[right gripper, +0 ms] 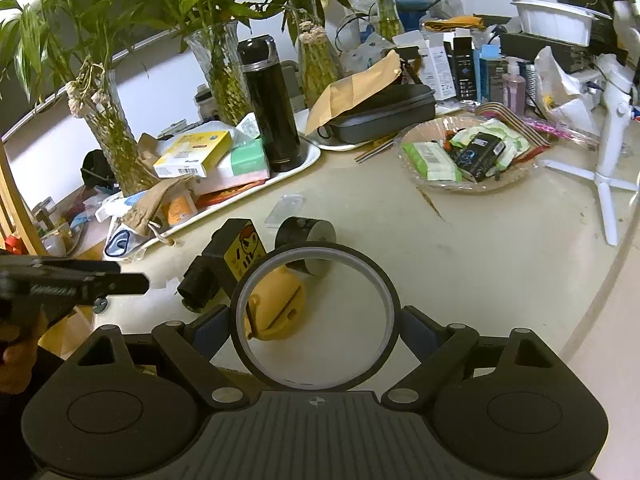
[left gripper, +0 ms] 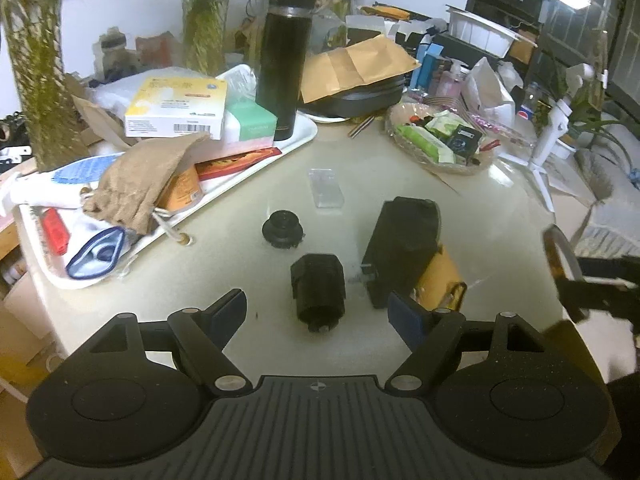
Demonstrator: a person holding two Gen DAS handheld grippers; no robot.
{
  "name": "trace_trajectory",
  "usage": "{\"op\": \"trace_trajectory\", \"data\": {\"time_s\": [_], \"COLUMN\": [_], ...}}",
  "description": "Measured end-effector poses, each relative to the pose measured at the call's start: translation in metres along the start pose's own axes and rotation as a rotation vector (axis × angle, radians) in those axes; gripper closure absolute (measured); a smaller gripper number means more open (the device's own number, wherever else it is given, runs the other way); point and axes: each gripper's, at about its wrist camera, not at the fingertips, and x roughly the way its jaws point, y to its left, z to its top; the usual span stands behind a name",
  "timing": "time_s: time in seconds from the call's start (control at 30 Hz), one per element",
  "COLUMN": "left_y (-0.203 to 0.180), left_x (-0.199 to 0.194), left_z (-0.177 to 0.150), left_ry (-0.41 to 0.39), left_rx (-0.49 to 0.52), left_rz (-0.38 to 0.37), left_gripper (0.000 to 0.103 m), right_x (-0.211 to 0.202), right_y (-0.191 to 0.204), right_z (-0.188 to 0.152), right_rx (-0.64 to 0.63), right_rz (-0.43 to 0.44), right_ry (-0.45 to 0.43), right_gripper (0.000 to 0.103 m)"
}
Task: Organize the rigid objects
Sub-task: 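Grasp the black plug adapter with the left tool while the right tool holds the ring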
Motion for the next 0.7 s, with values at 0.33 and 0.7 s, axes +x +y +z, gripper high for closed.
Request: {"op": "trace_trajectory", "data": {"time_s": [0.33,0.7], "left_y": [0.026,0.053], "left_x": [0.048,0.098], "left_z": [0.022,0.029], "left_ry": [0.099,0.231], "left_rx": [-0.103,-0.242], "left_rz": [-0.135,-0.191], "left_gripper": [0.027,0.047], "right_x": [-0.003,-0.001], "right_y": [-0.002,-0.003], "right_z": [-0.004,-0.002], "right_rx": [0.005,0.01], "right_rz": [-0.007,-0.003], "right_ry": [0.009,0.016], "right_gripper": [0.012,0.012]}}
